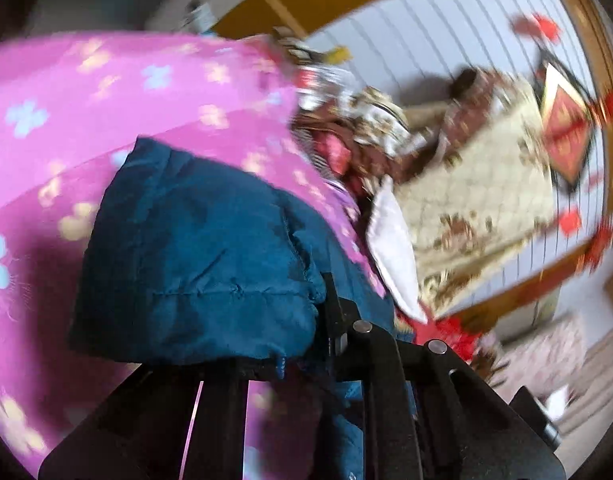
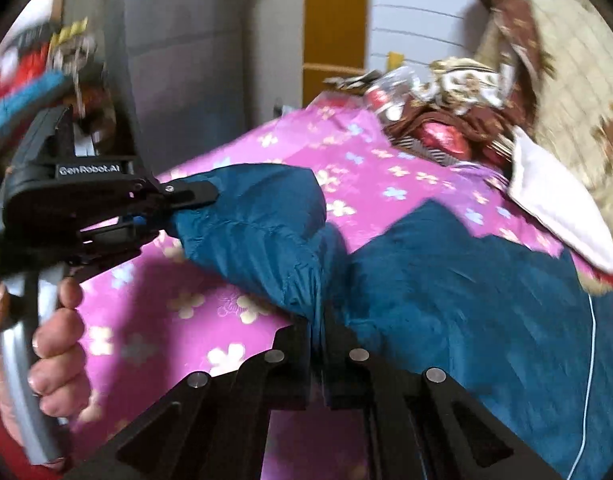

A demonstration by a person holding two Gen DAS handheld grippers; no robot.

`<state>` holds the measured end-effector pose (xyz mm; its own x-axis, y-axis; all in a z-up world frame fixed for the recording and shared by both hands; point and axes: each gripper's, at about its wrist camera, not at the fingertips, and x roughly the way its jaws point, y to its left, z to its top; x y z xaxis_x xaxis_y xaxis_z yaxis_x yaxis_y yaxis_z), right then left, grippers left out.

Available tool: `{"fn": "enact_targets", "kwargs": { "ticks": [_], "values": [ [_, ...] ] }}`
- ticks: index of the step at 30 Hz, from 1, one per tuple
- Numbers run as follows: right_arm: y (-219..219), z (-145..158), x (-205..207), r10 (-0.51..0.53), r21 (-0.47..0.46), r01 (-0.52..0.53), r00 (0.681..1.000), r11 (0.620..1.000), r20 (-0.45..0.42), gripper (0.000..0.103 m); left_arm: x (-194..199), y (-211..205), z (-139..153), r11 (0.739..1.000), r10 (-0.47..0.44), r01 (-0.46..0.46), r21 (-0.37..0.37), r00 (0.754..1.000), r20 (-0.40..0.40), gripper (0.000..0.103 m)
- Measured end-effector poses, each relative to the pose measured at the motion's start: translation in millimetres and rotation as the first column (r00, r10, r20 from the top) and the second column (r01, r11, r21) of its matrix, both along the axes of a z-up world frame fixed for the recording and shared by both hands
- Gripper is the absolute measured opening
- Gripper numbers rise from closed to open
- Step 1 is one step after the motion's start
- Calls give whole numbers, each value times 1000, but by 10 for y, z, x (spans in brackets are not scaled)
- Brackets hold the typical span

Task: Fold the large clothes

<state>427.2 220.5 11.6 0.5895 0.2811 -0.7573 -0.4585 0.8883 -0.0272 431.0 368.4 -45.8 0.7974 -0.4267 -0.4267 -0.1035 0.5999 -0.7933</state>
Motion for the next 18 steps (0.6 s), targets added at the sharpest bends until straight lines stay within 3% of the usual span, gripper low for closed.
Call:
{"fn": "enact_targets", "kwargs": {
  "ticks": [3,7,11,15,18],
  "values": [
    [-503,211,-176,-65,95,65,998,993,-2,3,-65,-470,393,994,-78,73,78,995,59,12],
    [-1386,347,-372,-190,216,196,981,957,-48,3,32,-1342,802,959,-238,224,172,969,68,12],
    [-2222,247,-509,-309,284,335,942,898,-134,3,212,-2388,1011,887,-377,358,292,926,9,13],
    [-3081,-42,-691,-422,354,495,866,793,-267,3,281,-3356,900,802,-486,483,352,870,-86,15],
    [-3499,-165,-857,-481,347,567,821,747,-307,3,195,-3830,769,757,-544,559,339,826,-146,33]
  ]
}}
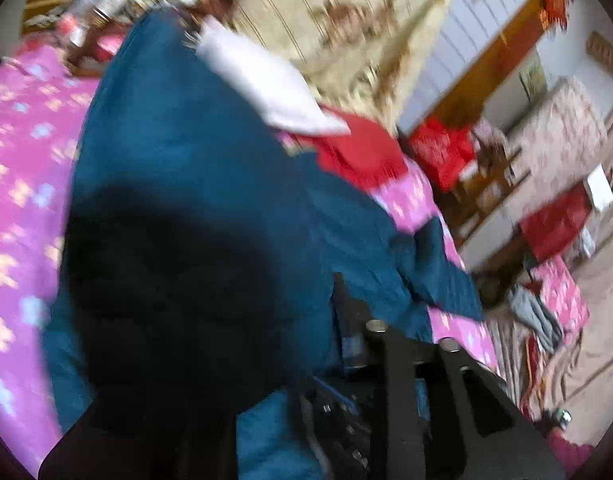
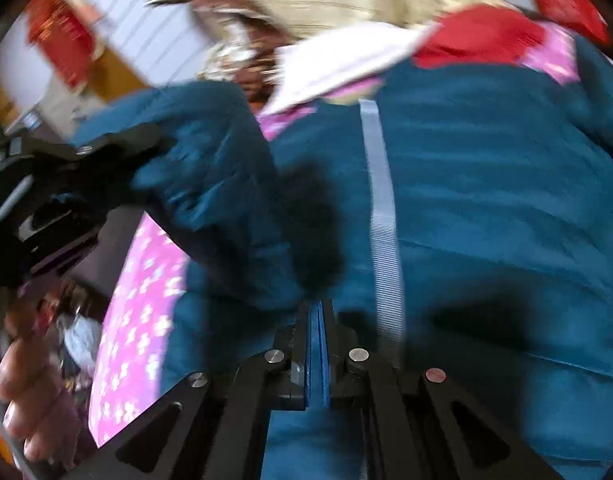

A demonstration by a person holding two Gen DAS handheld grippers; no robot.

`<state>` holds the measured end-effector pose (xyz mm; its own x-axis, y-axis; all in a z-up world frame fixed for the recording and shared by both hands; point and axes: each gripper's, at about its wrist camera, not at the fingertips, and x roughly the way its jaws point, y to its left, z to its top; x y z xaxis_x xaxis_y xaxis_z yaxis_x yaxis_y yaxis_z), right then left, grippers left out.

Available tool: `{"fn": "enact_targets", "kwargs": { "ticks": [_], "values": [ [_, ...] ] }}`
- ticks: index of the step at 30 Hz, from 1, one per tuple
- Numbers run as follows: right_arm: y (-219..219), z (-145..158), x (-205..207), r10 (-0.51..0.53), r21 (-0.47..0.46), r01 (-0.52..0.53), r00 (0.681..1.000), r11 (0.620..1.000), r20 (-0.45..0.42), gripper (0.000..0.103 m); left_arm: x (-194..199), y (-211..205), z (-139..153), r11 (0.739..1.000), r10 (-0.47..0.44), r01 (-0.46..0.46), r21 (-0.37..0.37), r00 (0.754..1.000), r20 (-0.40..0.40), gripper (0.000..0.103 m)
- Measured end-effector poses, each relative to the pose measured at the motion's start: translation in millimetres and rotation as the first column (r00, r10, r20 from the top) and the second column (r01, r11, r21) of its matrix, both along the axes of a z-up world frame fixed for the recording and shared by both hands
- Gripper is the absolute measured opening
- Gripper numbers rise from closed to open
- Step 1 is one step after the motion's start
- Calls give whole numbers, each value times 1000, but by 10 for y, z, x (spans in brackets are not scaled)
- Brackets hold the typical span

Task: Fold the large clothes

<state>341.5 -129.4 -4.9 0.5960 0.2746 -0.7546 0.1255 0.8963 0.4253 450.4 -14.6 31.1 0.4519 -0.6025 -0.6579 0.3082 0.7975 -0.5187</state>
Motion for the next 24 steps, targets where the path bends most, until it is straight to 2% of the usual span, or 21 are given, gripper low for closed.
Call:
{"fn": "enact_targets", "kwargs": {
  "ticks": [2,4,5,6,7,9,12,15,17,20,24],
  "values": [
    [-236,-1,-136,-28,-10,28,1000,1000,-3,3,-132,-230,-54,999,-43,43,23,999,-7,48],
    [-379,53,-246,-44,-34,45,999,998,14,6,-272,-356,-46,996,-67,66,61,998,13,58],
    [-429,91,-305,-45,-55,46,999,997,24,10,-365,-369,-33,995,-71,69,72,997,23,59],
    [-464,126,-355,-44,-71,46,999,996,32,23,-480,-373,-32,993,-77,74,88,997,33,60],
    [-501,141,-391,-46,-78,49,998,996,36,45,-581,-361,-40,991,-83,79,106,996,36,60],
    [-589,188,-507,-63,-90,68,996,994,56,63,-778,-265,-77,987,-74,66,148,996,51,60],
    [-731,230,-710,-86,-133,96,993,986,79,63,-1101,3,-221,981,-41,22,194,994,97,61],
    [-856,262,-750,-129,-166,139,989,976,71,63,-1316,374,-459,964,61,-90,250,991,120,61],
    [-953,278,-712,-148,-144,155,987,977,58,63,-1330,551,-602,948,128,-156,276,985,116,61],
    [-996,244,-473,-152,-122,154,988,981,23,63,-1258,835,-839,917,229,-241,317,971,75,61],
    [-1026,133,-25,-174,-91,172,985,981,-19,63,-1205,1157,-933,905,305,-306,296,951,51,61]
  ]
}}
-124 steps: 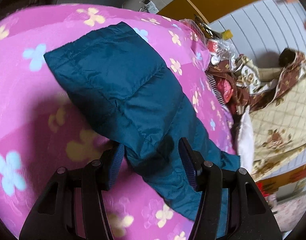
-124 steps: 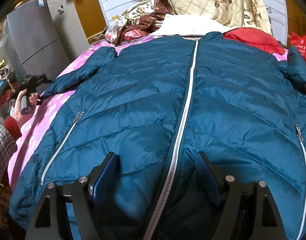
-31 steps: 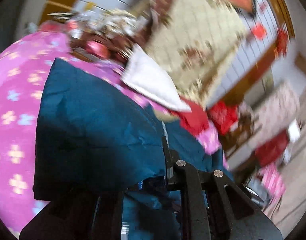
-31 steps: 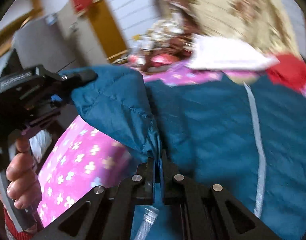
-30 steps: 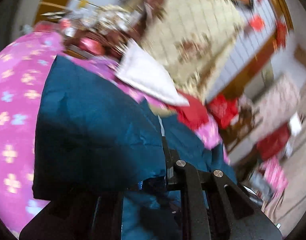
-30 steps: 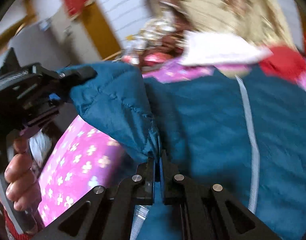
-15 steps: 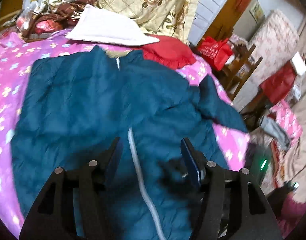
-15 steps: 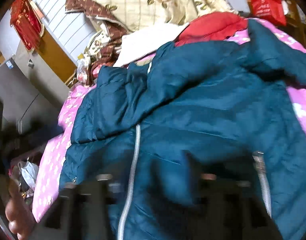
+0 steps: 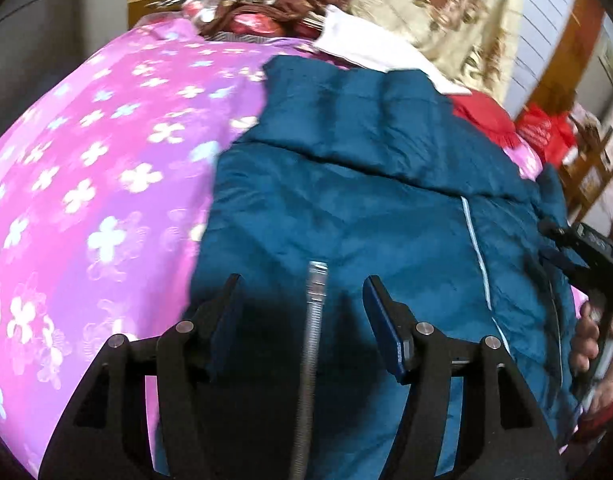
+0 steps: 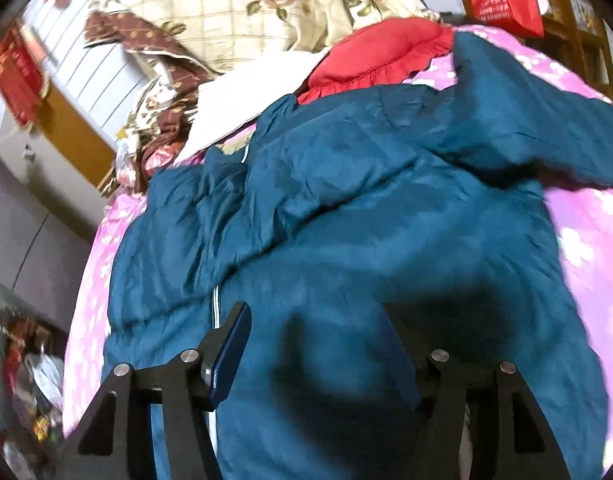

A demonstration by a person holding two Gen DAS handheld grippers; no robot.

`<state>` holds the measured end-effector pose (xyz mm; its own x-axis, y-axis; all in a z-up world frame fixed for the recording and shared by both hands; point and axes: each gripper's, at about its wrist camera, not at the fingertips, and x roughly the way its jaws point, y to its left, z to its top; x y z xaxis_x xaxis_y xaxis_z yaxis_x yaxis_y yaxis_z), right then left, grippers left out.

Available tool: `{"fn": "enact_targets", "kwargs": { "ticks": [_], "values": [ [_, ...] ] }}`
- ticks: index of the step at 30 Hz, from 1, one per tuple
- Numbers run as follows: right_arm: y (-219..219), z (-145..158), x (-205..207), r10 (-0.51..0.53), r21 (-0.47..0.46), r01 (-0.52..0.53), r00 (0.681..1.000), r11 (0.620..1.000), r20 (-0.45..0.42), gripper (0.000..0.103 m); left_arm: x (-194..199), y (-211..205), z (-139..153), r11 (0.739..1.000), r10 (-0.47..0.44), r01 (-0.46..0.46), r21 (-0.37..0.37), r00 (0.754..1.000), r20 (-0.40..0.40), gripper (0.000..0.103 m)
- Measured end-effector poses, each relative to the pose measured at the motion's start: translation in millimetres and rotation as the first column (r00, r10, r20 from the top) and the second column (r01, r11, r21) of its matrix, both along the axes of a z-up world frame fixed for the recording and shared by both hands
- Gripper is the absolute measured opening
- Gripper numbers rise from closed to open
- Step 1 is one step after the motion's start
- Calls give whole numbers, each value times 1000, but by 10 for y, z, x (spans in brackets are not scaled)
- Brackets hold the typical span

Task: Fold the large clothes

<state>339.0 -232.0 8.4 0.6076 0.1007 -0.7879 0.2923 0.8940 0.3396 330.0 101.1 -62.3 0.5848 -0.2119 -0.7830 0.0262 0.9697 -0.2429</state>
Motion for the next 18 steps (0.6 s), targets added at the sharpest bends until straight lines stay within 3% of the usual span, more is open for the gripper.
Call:
{"fn": "enact_targets", "kwargs": {
  "ticks": [5,10,11,12,13,15,18],
  "values": [
    [-159,-185,585,-108,48,110,993,993,-42,63,15,97,-93,1000,-2,1,-21,1000,-12,61],
    [-304,-283,993,-220,56,225,973,973,-71,60,34,83,-229,999,-32,32,32,999,-19,61],
    [-332,-296,1029,-242,63,247,967,967,-73,53,34,78,-243,999,-32,33,40,999,-20,61],
    [-368,-304,1069,-269,61,274,960,960,-78,32,32,74,-261,998,-29,30,50,999,-20,61],
    [-392,-311,1085,-282,58,287,956,956,-85,18,27,72,-267,998,-27,28,54,999,-18,61],
    [-461,-293,1086,-309,49,314,947,948,-88,10,10,68,-268,998,-24,25,59,1000,-12,61],
    [-571,-229,993,-344,-2,345,937,939,-67,8,-7,77,-281,998,-21,22,62,1000,-15,61]
  ]
}}
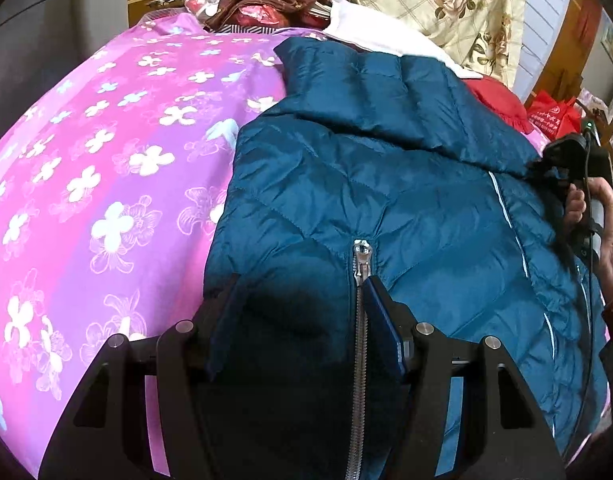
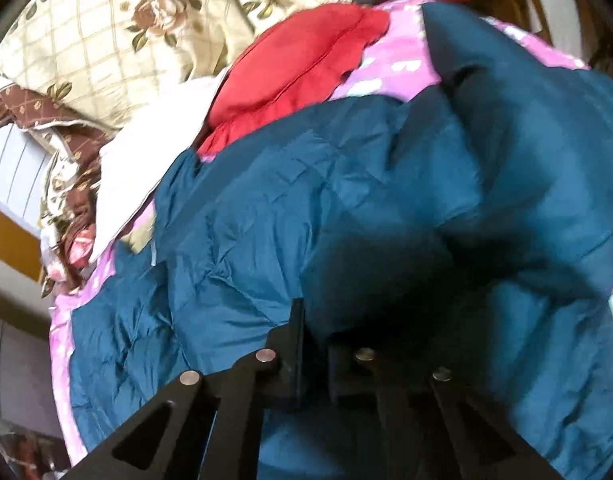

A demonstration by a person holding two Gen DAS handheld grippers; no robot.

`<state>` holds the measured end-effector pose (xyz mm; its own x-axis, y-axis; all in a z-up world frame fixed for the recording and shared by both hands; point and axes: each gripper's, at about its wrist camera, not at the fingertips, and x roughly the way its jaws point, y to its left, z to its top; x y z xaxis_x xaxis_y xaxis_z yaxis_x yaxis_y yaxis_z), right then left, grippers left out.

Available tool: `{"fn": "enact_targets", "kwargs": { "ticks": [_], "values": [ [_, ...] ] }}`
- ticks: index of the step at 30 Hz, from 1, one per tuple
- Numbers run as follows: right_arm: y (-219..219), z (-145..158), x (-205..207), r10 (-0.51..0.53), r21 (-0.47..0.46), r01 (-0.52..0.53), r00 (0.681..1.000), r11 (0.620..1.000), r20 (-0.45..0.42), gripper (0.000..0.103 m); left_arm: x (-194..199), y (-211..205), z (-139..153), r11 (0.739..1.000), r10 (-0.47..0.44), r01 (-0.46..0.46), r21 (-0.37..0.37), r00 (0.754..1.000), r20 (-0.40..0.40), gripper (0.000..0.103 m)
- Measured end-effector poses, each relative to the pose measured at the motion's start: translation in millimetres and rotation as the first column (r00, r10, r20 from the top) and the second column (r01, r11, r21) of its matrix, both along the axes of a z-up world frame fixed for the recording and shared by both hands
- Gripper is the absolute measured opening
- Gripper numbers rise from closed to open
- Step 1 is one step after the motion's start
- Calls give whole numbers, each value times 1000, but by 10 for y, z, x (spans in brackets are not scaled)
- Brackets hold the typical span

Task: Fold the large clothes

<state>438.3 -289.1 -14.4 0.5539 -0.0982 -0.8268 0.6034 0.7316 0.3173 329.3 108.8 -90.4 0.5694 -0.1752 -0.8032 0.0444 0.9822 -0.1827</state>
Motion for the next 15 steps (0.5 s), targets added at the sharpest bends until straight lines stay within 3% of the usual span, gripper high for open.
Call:
{"fn": "enact_targets", "kwargs": {
  "ticks": [3,9,12,15],
  "values": [
    [-126,-99,-135,-10,68,8,1000,998,23,8,-2,-1,-12,1000,8,-8,2,1000,-2,61],
    [-80,-26,-201,58,65,-58,998,996,3,10,-7,-21,-17,1000,17,-17,19,1000,0,61],
    [79,109,-377,116,-20,-117,993,993,-29,18,-18,21,-3,1000,27,-27,-7,1000,-10,61],
    [348,169,-572,201,-138,-210,977,968,-77,20,-29,52,-6,999,32,-32,-27,999,-16,61]
  ]
}}
